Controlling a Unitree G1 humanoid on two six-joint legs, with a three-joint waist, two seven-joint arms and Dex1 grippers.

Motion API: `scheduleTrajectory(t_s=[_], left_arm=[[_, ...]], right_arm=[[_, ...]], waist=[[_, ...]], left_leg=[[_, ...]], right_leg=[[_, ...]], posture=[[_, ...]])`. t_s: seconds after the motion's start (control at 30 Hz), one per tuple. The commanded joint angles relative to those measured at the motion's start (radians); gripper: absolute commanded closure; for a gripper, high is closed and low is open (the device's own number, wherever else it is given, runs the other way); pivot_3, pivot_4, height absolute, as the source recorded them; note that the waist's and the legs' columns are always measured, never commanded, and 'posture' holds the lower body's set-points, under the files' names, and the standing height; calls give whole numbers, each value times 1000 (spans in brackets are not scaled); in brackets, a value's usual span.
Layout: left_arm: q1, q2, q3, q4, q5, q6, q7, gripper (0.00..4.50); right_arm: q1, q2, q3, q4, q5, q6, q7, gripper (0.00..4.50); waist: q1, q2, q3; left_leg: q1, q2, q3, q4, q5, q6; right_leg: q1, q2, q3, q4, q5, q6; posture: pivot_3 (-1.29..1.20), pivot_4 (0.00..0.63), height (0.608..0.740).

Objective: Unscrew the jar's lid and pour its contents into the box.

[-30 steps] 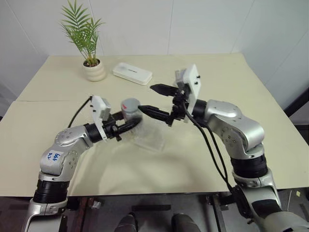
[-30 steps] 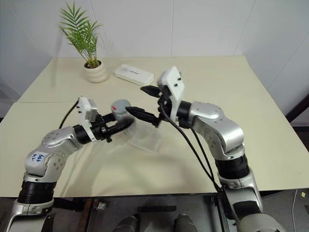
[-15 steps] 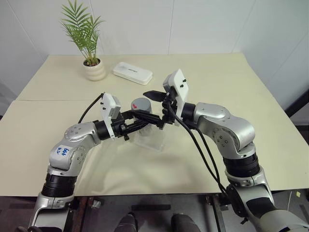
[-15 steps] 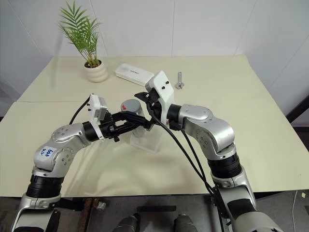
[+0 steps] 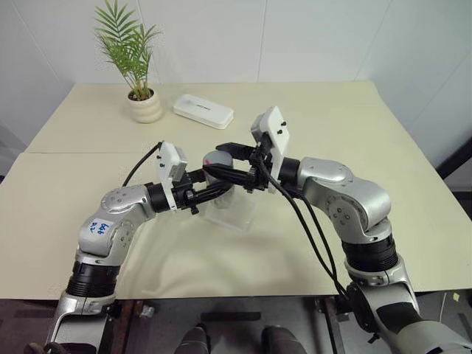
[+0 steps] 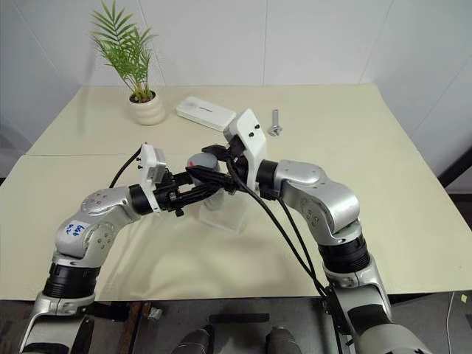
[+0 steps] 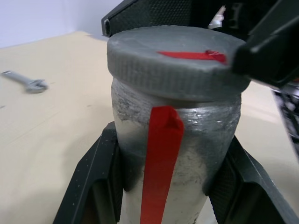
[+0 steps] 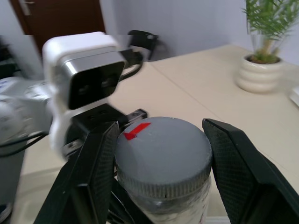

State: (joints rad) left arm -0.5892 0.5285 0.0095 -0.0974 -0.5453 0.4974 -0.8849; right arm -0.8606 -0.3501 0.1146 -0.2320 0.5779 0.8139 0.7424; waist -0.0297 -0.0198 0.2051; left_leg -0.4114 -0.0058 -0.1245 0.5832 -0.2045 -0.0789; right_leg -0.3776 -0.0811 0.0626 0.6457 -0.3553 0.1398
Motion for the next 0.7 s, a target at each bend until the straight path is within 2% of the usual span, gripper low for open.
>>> scheduleTrajectory(t_s=[0.03,0.13,0.23,0.33,0.5,0.53,0.67,0.7], left_arm=[[-70,41,24,41,-25,-46,-122,2595],[-129,77,4,98,-35,-54,-263,2595],[-176,96,-16,150,-20,-72,-346,2595],[-202,100,-27,188,-6,-93,-382,2595],[-204,79,-18,203,-4,-117,-362,2595],[-202,77,-17,202,-4,-121,-359,2595],[-187,75,-5,194,-1,-119,-346,2595],[-182,76,2,193,0,-117,-341,2595]], right_arm=[[-27,-80,10,-9,69,-19,214,1971],[-63,-170,39,39,78,-40,397,1971],[-110,-218,58,103,70,-60,507,1971],[-157,-227,65,178,36,-105,544,1971],[-171,-210,42,216,36,-120,511,1971],[-168,-207,38,214,41,-115,502,1265],[-158,-201,9,198,58,-96,477,78],[-156,-202,0,195,50,-106,468,35]], waist=[[0,0,0],[-1,0,1],[-8,1,1],[-15,1,1],[-19,1,1],[-19,1,1],[-20,1,1],[-20,1,1]], left_leg=[[0,0,0,0,0,0],[0,0,0,0,0,0],[0,0,1,0,0,0],[0,1,1,-1,0,0],[-1,1,1,0,0,0],[-1,1,1,0,0,0],[-2,1,0,1,0,0],[-2,1,0,1,0,0]], right_leg=[[0,0,0,0,0,0],[0,0,0,-1,0,0],[0,0,0,-1,0,0],[0,1,0,-1,0,0],[0,1,0,-2,0,0],[0,1,0,-2,0,0],[-1,1,0,-1,0,0],[-1,1,0,-1,0,0]], posture=[[0,150,740],[0,150,740],[0,150,740],[0,150,740],[0,150,740],[0,150,740],[0,150,740],[0,150,740]])
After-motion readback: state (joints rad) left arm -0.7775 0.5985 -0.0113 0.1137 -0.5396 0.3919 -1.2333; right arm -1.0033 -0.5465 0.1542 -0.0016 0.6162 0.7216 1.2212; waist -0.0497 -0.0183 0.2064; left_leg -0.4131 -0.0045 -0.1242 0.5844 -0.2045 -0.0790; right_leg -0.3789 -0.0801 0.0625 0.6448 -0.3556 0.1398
